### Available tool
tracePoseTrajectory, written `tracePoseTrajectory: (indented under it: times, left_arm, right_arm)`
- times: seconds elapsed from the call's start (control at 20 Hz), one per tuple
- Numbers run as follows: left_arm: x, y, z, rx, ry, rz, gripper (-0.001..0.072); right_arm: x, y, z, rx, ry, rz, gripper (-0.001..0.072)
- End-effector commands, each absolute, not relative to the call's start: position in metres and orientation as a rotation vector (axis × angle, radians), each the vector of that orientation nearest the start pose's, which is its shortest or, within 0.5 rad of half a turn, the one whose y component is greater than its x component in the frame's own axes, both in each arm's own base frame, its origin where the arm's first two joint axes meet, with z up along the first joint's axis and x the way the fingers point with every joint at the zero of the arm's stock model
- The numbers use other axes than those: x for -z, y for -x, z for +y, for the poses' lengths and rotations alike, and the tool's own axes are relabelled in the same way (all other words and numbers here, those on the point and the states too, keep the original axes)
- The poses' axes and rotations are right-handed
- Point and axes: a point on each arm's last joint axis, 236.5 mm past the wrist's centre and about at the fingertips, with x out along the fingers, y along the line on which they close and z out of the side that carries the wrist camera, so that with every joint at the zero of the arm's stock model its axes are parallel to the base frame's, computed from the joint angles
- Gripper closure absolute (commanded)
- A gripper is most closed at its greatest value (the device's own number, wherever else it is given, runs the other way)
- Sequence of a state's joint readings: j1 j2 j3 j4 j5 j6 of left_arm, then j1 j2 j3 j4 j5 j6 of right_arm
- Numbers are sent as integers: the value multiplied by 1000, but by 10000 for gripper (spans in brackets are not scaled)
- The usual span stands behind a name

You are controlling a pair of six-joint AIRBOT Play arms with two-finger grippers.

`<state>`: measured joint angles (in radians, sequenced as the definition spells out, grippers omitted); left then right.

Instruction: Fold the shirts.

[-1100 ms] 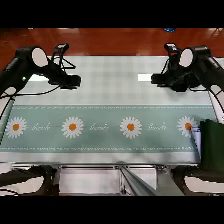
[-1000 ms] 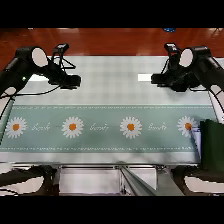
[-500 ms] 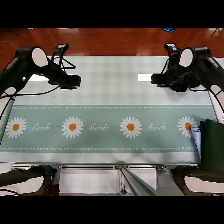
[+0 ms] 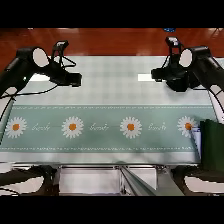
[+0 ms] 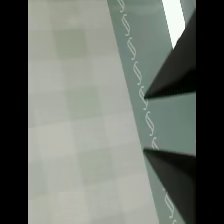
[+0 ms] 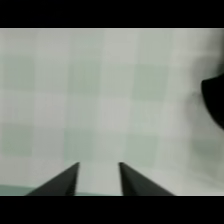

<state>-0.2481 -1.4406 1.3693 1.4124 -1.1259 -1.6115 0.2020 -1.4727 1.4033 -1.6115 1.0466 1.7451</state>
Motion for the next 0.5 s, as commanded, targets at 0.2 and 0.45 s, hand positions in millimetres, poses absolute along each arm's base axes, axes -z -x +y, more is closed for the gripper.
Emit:
tracePoseTrajectory:
  times: [0.2,0.45]
  left_arm:
    - [-18,-420,-22,-21,-138,1293,196]
    - [-38,-374,-21,55,129,1271,197]
  right_arm:
    - [-89,-548,-41,237,71,689,296]
    - [-20,-561,-123,327,-66,838,296]
